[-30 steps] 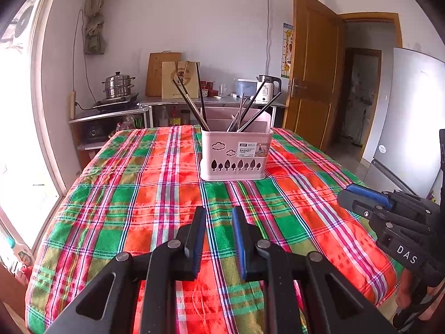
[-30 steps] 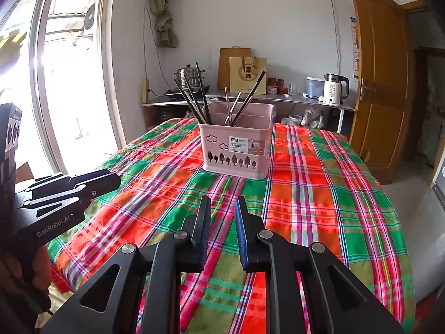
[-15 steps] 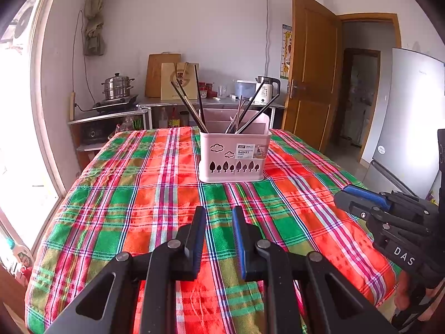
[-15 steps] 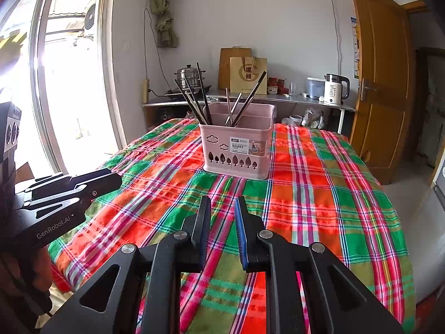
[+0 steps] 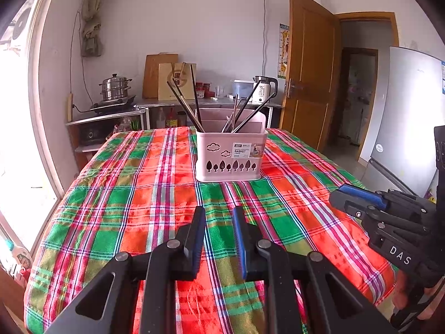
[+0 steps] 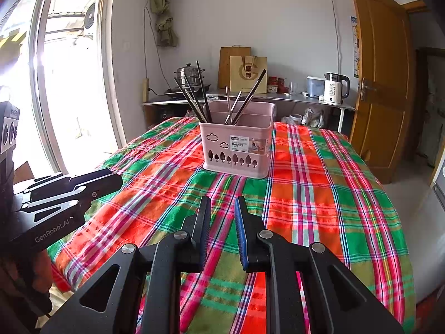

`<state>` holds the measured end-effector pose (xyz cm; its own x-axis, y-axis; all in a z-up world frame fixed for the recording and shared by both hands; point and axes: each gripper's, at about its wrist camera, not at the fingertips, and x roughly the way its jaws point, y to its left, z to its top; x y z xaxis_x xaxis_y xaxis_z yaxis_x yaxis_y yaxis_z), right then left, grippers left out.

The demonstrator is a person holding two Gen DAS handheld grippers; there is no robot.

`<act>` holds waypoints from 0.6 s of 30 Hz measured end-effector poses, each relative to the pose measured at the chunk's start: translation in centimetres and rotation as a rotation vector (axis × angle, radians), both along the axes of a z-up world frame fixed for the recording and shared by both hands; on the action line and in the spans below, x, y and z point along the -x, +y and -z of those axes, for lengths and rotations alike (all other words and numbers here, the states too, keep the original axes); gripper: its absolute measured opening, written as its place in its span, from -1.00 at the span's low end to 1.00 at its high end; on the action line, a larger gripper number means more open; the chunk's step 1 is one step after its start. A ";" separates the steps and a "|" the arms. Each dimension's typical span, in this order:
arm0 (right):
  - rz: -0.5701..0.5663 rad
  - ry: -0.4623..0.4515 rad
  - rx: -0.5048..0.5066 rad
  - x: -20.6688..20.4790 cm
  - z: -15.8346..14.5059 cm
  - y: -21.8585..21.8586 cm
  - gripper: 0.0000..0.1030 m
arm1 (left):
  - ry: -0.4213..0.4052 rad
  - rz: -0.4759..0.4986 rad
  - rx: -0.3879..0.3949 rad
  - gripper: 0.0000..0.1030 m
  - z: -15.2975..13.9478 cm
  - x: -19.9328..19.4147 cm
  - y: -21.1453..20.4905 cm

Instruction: Organize utensils

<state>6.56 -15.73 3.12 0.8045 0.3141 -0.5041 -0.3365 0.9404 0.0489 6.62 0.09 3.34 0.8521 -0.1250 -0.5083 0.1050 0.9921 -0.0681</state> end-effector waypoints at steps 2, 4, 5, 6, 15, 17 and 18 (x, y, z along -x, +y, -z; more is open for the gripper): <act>0.001 0.000 0.001 0.0 0.0 0.0 -0.66 | 0.000 0.001 0.007 -0.52 0.0 0.0 0.0; 0.001 -0.001 0.002 0.0 0.0 0.0 -0.66 | -0.005 0.001 0.010 -0.50 0.0 0.1 0.0; 0.002 -0.002 0.002 0.0 0.1 0.0 -0.66 | -0.006 -0.003 0.007 -0.50 0.0 0.1 0.0; 0.003 -0.002 0.002 0.0 0.1 0.0 -0.66 | -0.008 -0.008 0.003 -0.50 0.1 0.1 0.0; 0.001 0.003 0.007 0.1 0.3 0.0 -0.66 | -0.020 0.001 0.011 -0.50 0.3 0.3 -0.2; 0.001 0.004 0.008 0.1 0.3 0.0 -0.66 | -0.014 0.014 0.022 -0.50 0.4 0.2 -0.3; 0.001 0.003 0.007 0.1 0.3 0.0 -0.66 | -0.013 0.014 0.024 -0.50 0.5 0.2 -0.3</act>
<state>6.49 -15.73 2.85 0.8033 0.3098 -0.5087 -0.3358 0.9410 0.0429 6.42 -0.25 2.85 0.8568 -0.1489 -0.4936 0.1199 0.9887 -0.0901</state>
